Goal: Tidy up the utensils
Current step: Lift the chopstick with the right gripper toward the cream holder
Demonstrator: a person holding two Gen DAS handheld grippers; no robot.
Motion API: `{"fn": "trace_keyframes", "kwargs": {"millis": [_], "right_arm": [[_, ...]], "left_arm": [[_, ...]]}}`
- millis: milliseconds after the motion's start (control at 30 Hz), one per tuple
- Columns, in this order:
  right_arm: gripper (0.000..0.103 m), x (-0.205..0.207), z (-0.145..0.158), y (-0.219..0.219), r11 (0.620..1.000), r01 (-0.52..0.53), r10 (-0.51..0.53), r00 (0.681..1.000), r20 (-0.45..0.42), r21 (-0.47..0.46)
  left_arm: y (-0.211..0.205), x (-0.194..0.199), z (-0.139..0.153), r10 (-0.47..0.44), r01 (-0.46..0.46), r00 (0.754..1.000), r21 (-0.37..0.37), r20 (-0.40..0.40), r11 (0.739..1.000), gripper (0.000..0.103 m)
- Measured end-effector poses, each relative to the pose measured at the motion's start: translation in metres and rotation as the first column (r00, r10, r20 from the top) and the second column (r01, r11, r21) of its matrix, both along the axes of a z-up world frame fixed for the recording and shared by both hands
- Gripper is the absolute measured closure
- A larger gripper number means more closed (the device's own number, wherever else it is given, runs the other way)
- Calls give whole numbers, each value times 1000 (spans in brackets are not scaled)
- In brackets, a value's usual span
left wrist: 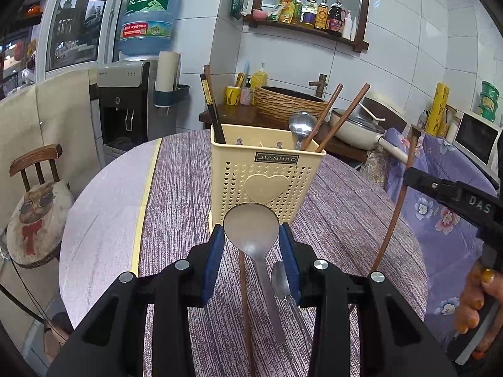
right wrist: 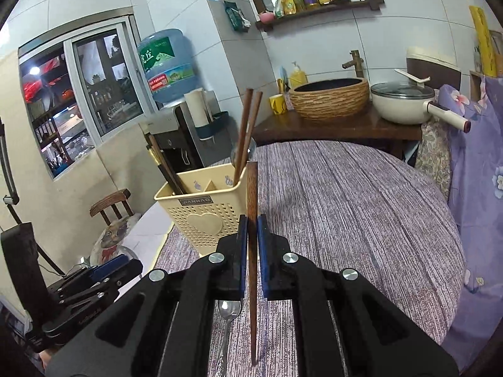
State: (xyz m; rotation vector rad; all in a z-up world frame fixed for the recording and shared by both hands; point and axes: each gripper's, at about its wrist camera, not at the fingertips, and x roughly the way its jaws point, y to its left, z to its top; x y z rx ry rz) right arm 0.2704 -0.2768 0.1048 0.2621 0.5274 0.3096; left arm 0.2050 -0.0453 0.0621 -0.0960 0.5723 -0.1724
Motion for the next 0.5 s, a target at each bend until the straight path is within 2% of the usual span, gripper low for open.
{"fn": "trace_keyframes", "kwargs": {"millis": [300,500], "right_arm": [[96,-5,26,4,1000,-28,28,999,35,-5],[96,-2,65,16,997,-71,72,994,85,-13]], "left_arm": [[6,3,12,0,1,1000,-23,10,1000,67],[15,15,42,10,-8,999,-54,48,999,67]]}}
